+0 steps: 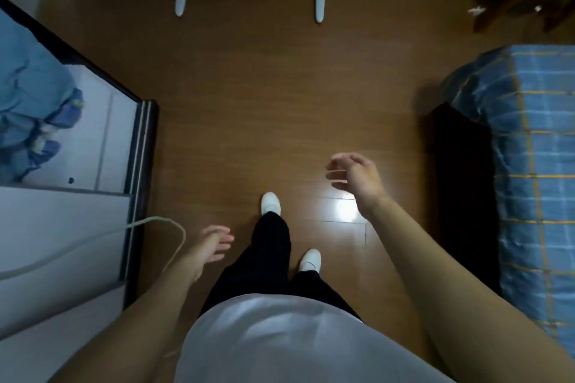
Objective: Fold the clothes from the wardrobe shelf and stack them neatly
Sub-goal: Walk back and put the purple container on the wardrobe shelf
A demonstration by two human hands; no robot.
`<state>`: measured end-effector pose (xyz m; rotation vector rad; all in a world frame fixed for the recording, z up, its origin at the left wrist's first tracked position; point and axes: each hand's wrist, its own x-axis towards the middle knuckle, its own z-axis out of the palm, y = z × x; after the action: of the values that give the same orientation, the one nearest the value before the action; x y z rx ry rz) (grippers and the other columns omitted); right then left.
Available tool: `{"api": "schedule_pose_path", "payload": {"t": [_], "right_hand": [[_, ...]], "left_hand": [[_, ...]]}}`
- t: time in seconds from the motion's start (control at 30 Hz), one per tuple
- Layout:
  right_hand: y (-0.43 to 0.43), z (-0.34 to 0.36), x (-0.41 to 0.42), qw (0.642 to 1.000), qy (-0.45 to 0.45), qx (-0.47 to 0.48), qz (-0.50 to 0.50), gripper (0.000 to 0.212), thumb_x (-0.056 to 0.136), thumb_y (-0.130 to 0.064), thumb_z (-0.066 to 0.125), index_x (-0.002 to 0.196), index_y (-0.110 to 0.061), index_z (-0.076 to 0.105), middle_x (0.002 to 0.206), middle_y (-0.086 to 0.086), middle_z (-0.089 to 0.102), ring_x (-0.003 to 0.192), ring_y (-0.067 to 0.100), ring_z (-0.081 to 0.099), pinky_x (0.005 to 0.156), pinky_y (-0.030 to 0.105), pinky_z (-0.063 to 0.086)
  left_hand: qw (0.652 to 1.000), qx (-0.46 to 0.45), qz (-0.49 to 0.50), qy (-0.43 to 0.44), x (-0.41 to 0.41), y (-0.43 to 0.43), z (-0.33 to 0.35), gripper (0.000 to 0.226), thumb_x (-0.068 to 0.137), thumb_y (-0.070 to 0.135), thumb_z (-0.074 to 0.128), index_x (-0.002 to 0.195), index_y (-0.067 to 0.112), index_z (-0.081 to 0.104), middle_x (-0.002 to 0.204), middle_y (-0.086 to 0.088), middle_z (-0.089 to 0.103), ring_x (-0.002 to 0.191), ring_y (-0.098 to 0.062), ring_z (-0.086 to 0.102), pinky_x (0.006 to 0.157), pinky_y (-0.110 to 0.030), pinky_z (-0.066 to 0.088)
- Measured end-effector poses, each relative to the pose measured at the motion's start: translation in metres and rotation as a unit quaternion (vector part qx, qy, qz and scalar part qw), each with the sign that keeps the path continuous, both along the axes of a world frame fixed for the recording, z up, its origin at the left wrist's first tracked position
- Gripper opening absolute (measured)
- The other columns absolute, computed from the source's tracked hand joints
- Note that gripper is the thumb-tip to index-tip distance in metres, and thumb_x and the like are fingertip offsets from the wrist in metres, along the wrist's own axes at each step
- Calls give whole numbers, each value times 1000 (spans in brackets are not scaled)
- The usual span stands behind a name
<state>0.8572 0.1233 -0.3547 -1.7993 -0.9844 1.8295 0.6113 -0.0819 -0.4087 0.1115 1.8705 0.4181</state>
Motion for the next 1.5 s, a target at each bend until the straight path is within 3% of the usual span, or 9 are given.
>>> {"api": "schedule_pose_path", "payload": {"t": [0.27,0.37,0.63,0.77,0.97,1.1,1.27,1.5], "right_hand": [[117,-3,-69,998,-56,-13,12,14,98,-12,51,93,-11,64,84,6,67,70,20,63,65,31,48],[139,-12,-75,993,-99,-48,31,14,99,-14,53,98,-5,64,85,9,65,70,21,61,63,31,46],[207,-35,-65,966,-205,-136,74,21,101,-5,47,106,8,62,90,19,63,75,28,57,65,33,43],[269,-52,-72,962,-215,-153,69,21,102,-7,47,106,7,62,89,18,63,76,29,57,70,36,45],[413,-67,-129,975,-167,-141,38,15,99,-8,49,100,-2,62,85,14,64,68,24,58,62,30,43],[528,-49,-199,991,-98,-70,51,10,99,-10,52,99,-4,61,82,11,64,67,21,59,62,31,46],[646,-8,-288,998,-31,23,55,9,99,-14,54,100,-9,62,83,4,67,67,14,62,61,28,48],[745,-9,-360,995,-59,51,69,17,97,-9,50,88,-16,62,81,1,69,64,13,64,58,25,47]], "left_hand": [[998,-37,43,-21,-81,103,-30,23,105,13,42,114,11,63,114,-9,70,111,-26,63,90,-39,51],[999,15,35,-37,-103,183,-18,24,105,13,42,116,9,63,114,-11,70,108,-26,64,79,-34,53],[973,219,-14,-64,-143,440,55,22,102,15,51,117,13,66,109,-6,73,102,-20,69,91,-37,53],[964,261,-36,-43,-165,532,73,22,101,16,52,117,13,67,109,-4,74,102,-17,70,90,-35,55],[984,175,9,7,-209,604,55,24,101,13,51,121,7,64,115,-10,71,109,-25,67,97,-41,51],[994,95,54,16,-240,622,40,24,103,10,48,122,5,62,114,-12,67,103,-24,62,79,-30,51],[998,22,64,17,-279,630,28,22,103,7,46,118,2,62,113,-16,66,97,-24,59,73,-28,47],[997,-14,77,-1,-348,705,-5,24,102,5,48,118,-1,63,99,-13,67,82,-18,59,66,-27,42]]}}
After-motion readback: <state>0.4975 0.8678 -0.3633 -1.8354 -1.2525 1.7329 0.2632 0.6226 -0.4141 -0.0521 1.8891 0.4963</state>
